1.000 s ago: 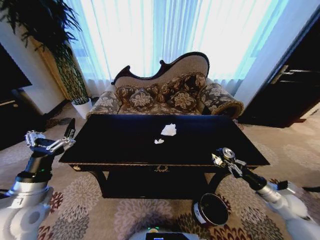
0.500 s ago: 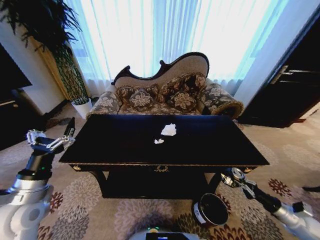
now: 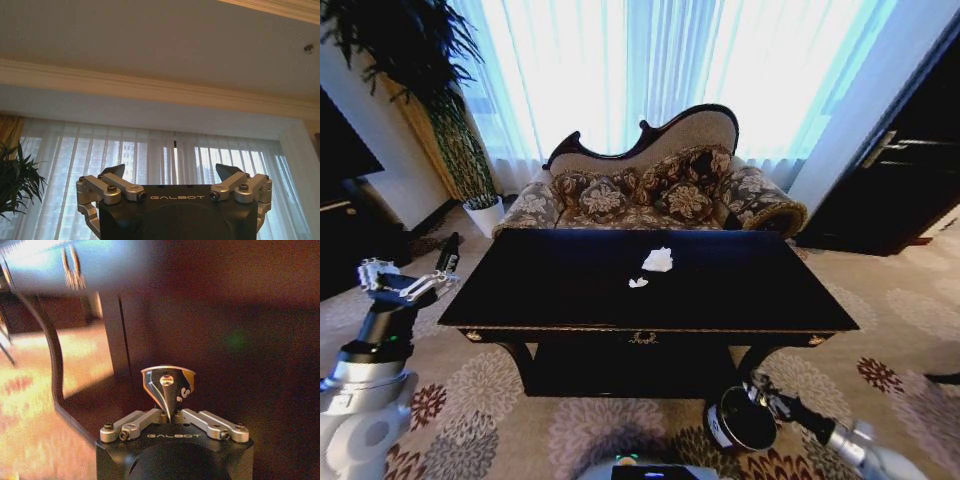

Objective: Move to the front of the table and place the trash on the table into the trash bin.

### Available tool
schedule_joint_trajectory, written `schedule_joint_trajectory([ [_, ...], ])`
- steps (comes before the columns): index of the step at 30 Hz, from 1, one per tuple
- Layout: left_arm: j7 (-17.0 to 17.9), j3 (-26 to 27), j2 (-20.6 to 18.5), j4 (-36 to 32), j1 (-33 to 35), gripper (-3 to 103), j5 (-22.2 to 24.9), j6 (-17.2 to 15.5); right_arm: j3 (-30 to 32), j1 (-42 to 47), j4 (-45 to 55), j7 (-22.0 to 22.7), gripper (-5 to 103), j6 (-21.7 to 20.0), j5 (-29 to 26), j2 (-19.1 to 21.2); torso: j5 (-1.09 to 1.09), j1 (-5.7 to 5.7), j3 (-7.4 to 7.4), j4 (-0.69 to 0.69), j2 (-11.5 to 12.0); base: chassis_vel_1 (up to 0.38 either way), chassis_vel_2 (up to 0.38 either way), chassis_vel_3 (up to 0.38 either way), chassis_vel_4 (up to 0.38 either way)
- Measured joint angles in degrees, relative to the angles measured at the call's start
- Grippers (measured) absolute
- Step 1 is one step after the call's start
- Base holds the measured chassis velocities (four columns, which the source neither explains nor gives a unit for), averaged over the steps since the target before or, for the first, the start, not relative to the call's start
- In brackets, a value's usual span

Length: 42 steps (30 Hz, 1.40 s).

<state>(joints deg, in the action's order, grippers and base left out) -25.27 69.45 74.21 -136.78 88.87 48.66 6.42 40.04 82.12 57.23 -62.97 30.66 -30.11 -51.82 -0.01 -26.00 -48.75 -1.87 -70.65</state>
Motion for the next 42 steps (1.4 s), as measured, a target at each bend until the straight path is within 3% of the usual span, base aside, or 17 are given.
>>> schedule_joint_trajectory([
  [2,0.00,0.17,-0.01,-0.18,0.09,100,0.08,0.00,-0.46,-1.85,-3.39,1.99,0,1.54,5.33,-0.27,-0.01,0.00,0.00,0.01,0.00,0.000,0.000,0.000,0.000],
  [3,0.00,0.17,-0.01,-0.18,0.09,100,0.08,0.00,-0.46,-1.85,-3.39,1.99,0,1.54,5.33,-0.27,-0.01,0.00,0.00,0.01,0.00,0.000,0.000,0.000,0.000],
  [5,0.03,0.17,0.16,-0.57,0.10,100,0.08,-0.08,-0.91,-4.80,-8.55,5.38,0,4.46,13.99,-0.56,-0.01,0.00,0.00,0.01,0.00,0.000,0.000,0.000,0.000],
  [7,0.12,-0.01,0.58,-0.90,0.08,100,-0.01,-0.22,-1.77,-6.62,-11.58,9.00,0,5.06,18.41,-1.01,-0.01,0.00,0.00,0.01,0.00,0.000,0.000,0.000,0.000],
  [17,0.53,-1.18,-0.04,-1.30,0.09,100,-0.25,-1.28,-8.09,-12.62,-20.45,20.17,0,1.21,21.38,-2.36,-0.01,0.00,0.00,-0.01,0.00,0.000,0.000,0.000,0.000],
  [25,0.52,0.37,-0.44,-1.59,1.26,100,0.17,-1.13,-10.50,-17.73,-26.87,24.66,0,0.56,24.13,-2.73,-0.01,0.00,0.00,0.03,0.00,0.000,0.000,0.000,0.000],
  [31,0.52,1.01,-0.88,-1.67,1.45,100,0.48,-1.13,-11.47,-18.39,-26.66,31.10,-2,-3.66,24.56,-3.65,-0.01,0.00,0.00,0.01,0.00,0.000,0.000,0.000,0.000],
  [33,0.52,0.77,-0.89,-1.59,1.20,100,0.41,-1.14,-11.09,-17.69,-25.73,35.79,8,-7.20,26.48,-4.19,0.01,0.00,0.00,0.02,0.00,0.000,0.000,0.000,0.000],
  [35,0.52,0.63,-0.86,-1.52,1.10,100,0.30,-1.15,-10.88,-17.53,-25.82,36.42,8,-7.60,27.00,-4.23,0.00,0.00,0.00,0.01,0.00,0.000,0.000,0.000,0.000],
  [36,0.52,0.40,-0.80,-1.40,0.96,100,0.12,-1.17,-10.53,-17.21,-26.08,37.17,18,-8.20,27.37,-4.28,-0.03,0.00,0.00,0.00,0.00,0.000,0.000,0.000,0.000],
  [38,0.52,0.20,-0.76,-1.21,0.83,100,-0.07,-1.17,-10.34,-16.71,-26.21,37.40,24,-8.76,27.13,-4.39,-0.01,0.00,0.00,0.00,0.00,0.000,0.000,0.000,0.000],
  [41,0.52,0.07,-0.76,-1.10,0.73,100,-0.19,-1.17,-10.22,-16.41,-26.21,37.40,24,-8.88,27.01,-4.49,0.00,0.00,0.00,0.00,0.00,0.000,0.000,0.000,0.000],
  [42,0.52,-0.01,-0.76,-1.06,0.62,100,-0.25,-1.17,-10.09,-16.11,-26.10,37.39,40,-8.89,26.96,-4.57,-0.01,0.00,0.00,0.00,0.00,0.000,0.000,0.000,0.000],
])
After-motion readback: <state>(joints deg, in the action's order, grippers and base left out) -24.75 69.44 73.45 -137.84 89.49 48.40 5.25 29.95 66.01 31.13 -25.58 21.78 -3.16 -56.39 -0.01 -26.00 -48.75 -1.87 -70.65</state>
